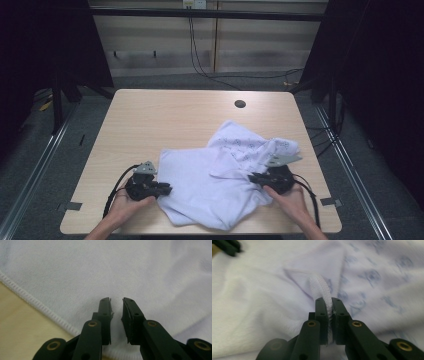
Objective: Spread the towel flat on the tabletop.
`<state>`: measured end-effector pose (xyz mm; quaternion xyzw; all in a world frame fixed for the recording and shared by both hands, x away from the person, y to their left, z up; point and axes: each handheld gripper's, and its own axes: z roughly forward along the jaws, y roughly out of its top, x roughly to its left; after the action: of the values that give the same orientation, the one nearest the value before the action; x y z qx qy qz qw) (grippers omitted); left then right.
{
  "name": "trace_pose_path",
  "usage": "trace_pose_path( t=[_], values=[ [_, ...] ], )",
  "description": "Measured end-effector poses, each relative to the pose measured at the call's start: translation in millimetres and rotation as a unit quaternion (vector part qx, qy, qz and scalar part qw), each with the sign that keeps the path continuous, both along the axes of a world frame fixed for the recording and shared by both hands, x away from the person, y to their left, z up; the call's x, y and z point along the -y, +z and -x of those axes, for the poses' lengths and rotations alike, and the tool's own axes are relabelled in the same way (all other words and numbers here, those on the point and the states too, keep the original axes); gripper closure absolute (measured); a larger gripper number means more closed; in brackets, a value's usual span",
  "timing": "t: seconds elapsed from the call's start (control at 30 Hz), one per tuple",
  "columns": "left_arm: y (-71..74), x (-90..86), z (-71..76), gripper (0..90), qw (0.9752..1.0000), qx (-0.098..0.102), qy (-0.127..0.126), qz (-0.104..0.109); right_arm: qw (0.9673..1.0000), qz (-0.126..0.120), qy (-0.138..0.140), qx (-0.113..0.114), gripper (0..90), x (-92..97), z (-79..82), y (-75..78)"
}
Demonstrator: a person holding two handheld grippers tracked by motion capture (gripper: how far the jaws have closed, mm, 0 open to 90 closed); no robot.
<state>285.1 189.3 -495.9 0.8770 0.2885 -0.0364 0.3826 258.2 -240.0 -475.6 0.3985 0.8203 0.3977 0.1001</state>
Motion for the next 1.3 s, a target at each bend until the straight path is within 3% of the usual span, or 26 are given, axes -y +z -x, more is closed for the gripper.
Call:
trace_pose_path(
  t=[0.07, 0.13, 0.27, 0.3, 0.33, 0.37, 0.47, 0.53, 0.57, 0.63, 0.67, 0.7, 0.73, 0.77, 0.8, 0.9, 0.93, 0.97, 1.03, 1.07, 1.1, 1.2, 1.3],
  values=[
    [0.5, 3.7, 8.6, 76.9, 0.9998, -0.007, -0.02, 0.001, 0.9996, 0.008, -0.022, -0.014, 82.5, 22.3, 7.7, -5.1],
    [0.8, 7.1, 14.2, 76.2, 0.9993, -0.009, -0.035, 0.005, 0.9991, -0.001, -0.032, -0.026, 75.2, 38.6, 14.1, -8.4],
    [4.4, 7.9, 10.6, 73.2, 0.9992, 0.0, -0.037, 0.012, 0.9993, -0.011, -0.036, -0.002, 65.9, 45.2, 18.5, 0.0],
    [8.7, 4.7, 3.7, 72.6, 0.9993, 0.009, -0.024, 0.027, 0.9991, -0.022, -0.03, 0.022, 60.2, 39.4, 14.4, 13.5],
    [8.7, 4.7, 3.7, 72.7, 0.9993, 0.009, -0.024, 0.027, 0.9991, -0.022, -0.03, 0.022, 60.2, 39.4, 14.4, 13.5],
    [14.0, -1.2, -6.7, 72.6, 0.999, 0.02, -0.003, 0.04, 0.9984, -0.032, -0.023, 0.039, 58.5, 28.9, 7.4, 24.6],
    [15.8, -8.1, -19.1, 72.2, 0.9983, 0.023, 0.018, 0.05, 0.9981, -0.05, -0.001, 0.037, 59.7, 14.7, -0.4, 28.9],
    [14.3, -17.4, -32.8, 71.7, 0.9967, 0.02, 0.042, 0.066, 0.9978, -0.049, 0.038, 0.023, 62.3, -10.6, -10.5, 25.2],
    [12.2, -24.5, -40.9, 71.6, 0.995, 0.019, 0.059, 0.079, 0.9975, -0.047, 0.05, 0.017, 62.7, -19.4, -13.5, 22.4],
    [11.5, -38.1, -58.7, 68.9, 0.9928, 0.014, 0.089, 0.079, 0.9955, -0.036, 0.087, -0.005, 62.0, -49.1, -24.2, 10.0],
    [11.5, -38.1, -58.7, 68.6, 0.9928, 0.014, 0.089, 0.079, 0.9948, -0.032, 0.096, -0.012, 61.0, -55.5, -27.9, 5.8],
    [11.9, -43.5, -63.1, 68.9, 0.9894, 0.021, 0.106, 0.097, 0.9945, -0.026, 0.1, -0.018, 59.8, -60.1, -30.8, 1.9],
    [11.1, -49.0, -67.1, 68.9, 0.9855, 0.014, 0.119, 0.12, 0.9945, -0.026, 0.1, -0.018, 59.8, -60.1, -30.8, 1.9],
    [10.5, -52.3, -70.8, 68.4, 0.985, 0.01, 0.127, 0.117, 0.9941, -0.018, 0.104, -0.024, 59.0, -63.3, -33.1, -1.7],
    [10.7, -53.3, -72.3, 66.8, 0.9867, 0.018, 0.126, 0.101, 0.994, -0.007, 0.105, -0.028, 56.8, -65.6, -34.9, -5.6],
    [7.6, -55.2, -79.9, 64.8, 0.9848, 0.027, 0.14, 0.099, 0.9936, 0.005, 0.106, -0.039, 52.8, -67.4, -35.0, -17.0],
    [3.7, -54.5, -83.6, 64.2, 0.9854, 0.024, 0.139, 0.095, 0.9938, 0.011, 0.104, -0.036, 54.1, -68.6, -34.2, -19.6],
    [2.1, -53.1, -83.9, 63.6, 0.9862, 0.021, 0.138, 0.089, 0.994, 0.014, 0.104, -0.029, 59.2, -69.3, -33.2, -20.1],
    [0.7, -51.7, -84.1, 62.2, 0.9872, 0.021, 0.134, 0.084, 0.9942, 0.021, 0.103, -0.022, 79.5, -69.1, -32.4, -18.4],
    [-0.5, -50.6, -84.3, 62.2, 0.9877, 0.02, 0.132, 0.081, 0.9942, 0.021, 0.103, -0.022, 79.5, -69.1, -32.4, -18.4],
    [-3.4, -46.3, -85.0, 60.4, 0.989, 0.016, 0.127, 0.074, 0.9947, -0.007, 0.098, -0.031, 85.3, -63.8, -34.5, -17.7],
    [-6.9, -38.4, -88.4, 58.4, 0.9906, 0.012, 0.124, 0.057, 0.9957, -0.016, 0.087, -0.027, 85.8, -59.0, -35.1, -14.2],
    [-7.4, -26.9, -91.7, 55.9, 0.9913, 0.009, 0.12, 0.052, 0.9968, -0.049, 0.063, -0.008, 85.9, -40.8, -32.9, 1.7]
  ],
)
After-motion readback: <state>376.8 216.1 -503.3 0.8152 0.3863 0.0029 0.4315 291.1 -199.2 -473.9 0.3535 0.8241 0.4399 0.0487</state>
